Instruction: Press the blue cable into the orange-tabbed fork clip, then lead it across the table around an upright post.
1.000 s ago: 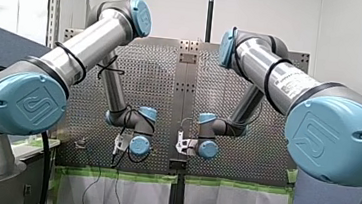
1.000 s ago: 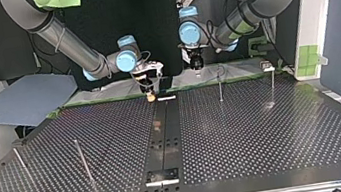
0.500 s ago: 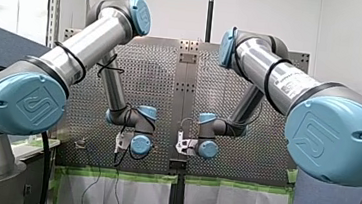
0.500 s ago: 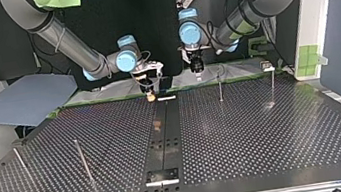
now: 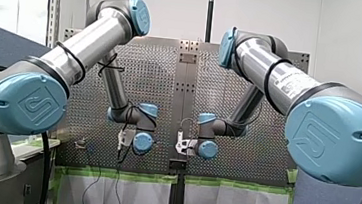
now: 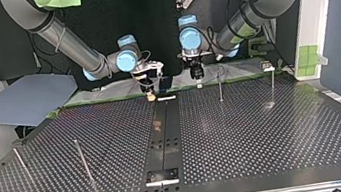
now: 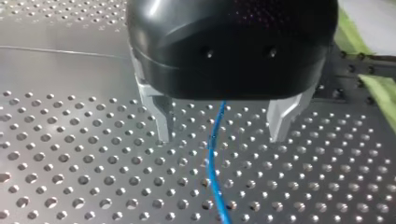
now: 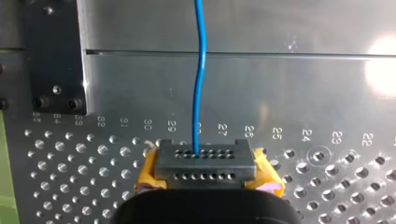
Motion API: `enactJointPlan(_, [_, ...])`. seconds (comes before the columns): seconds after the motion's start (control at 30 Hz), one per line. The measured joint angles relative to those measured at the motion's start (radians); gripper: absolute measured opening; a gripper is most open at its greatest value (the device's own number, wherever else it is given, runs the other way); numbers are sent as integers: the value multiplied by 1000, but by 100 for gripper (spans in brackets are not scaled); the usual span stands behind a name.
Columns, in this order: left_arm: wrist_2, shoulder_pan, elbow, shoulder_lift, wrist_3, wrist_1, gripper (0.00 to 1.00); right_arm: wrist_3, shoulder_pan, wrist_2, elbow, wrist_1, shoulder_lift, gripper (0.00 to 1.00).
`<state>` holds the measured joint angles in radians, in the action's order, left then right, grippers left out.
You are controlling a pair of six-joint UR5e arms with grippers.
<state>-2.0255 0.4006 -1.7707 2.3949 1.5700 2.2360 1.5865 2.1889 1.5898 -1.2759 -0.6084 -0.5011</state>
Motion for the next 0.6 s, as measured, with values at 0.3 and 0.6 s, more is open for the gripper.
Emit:
enactJointPlan(0.3, [-14,-15,39,7,-28,45,100,0,1,0,0,0,0,0])
enactJointPlan(0.6, [-2,-28,56,19,-28,61,100,0,1,1,0,0,0,0])
